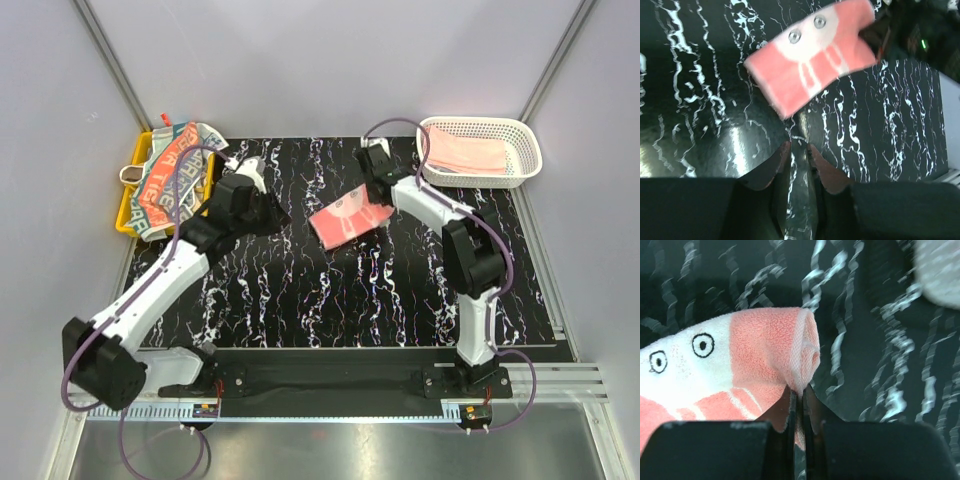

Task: Fold and stack the towels
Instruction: Neatly place the folded towel into the bin

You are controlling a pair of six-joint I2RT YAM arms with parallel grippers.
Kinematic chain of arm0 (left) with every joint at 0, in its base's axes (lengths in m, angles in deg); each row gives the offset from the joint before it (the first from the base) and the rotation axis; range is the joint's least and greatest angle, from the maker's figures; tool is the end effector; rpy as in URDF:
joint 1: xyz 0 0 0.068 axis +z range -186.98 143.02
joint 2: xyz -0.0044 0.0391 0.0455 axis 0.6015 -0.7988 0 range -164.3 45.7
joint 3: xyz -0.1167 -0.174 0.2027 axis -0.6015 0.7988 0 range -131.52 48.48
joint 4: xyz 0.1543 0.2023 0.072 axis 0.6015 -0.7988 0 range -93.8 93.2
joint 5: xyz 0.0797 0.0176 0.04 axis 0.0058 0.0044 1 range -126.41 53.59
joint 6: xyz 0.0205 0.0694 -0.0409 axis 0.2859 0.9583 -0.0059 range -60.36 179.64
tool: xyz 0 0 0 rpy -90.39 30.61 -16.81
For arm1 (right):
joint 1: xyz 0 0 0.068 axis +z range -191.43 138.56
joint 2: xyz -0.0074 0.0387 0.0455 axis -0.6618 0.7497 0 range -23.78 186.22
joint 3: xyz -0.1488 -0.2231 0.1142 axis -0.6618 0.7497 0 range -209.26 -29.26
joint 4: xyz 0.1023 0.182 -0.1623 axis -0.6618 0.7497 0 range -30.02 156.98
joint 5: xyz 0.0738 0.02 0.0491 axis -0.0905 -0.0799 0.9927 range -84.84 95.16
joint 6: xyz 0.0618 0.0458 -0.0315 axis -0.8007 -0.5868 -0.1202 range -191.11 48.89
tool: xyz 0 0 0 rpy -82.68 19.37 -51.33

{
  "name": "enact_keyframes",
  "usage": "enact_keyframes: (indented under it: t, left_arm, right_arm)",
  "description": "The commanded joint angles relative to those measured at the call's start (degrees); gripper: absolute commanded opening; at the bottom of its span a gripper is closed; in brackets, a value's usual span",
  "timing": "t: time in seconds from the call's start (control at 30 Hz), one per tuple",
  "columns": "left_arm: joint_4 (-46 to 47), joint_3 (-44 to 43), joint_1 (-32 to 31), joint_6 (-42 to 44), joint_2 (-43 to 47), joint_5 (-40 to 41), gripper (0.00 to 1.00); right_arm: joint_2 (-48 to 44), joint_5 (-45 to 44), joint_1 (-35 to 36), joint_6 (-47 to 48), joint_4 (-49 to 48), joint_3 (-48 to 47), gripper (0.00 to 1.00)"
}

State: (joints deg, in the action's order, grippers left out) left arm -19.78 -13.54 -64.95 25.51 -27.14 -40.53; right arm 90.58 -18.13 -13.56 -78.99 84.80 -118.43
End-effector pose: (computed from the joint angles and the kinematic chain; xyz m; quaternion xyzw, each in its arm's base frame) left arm 0.2740 -0.1514 0.3152 -0.0304 0.8812 -0.2700 0.3869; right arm 0.4354 0.1978 0.2123 -0.0918 0.9184 -0.0778 0.3769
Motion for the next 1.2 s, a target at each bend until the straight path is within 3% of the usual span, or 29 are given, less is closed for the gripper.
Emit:
enact_keyframes:
  t: [0.0,0.3,0.63,1.17]
  left_arm:
    - [-7.7,-0.2,0.1,5.4,5.8,2.6,0.24]
    - [-15.4,1.3,0.5,13.0,12.2,8.8,0.24]
    - [-16.3,3.4,1.8,18.5,14.1,14.3,0.25]
    - [-13.8,5.7,4.6,19.3,10.7,12.6,0.24]
  right_arm:
    - [5.4,-7.8,-4.3,9.6,2.2,-9.8,0.00]
    - [16.8,-11.1,-11.9,19.8,4.2,-31.9,0.00]
    - [27.4,-11.0,-18.9,25.2,4.5,-53.4,0.00]
    - [30.9,-7.2,-27.2,34.8,-8.9,-54.0,0.00]
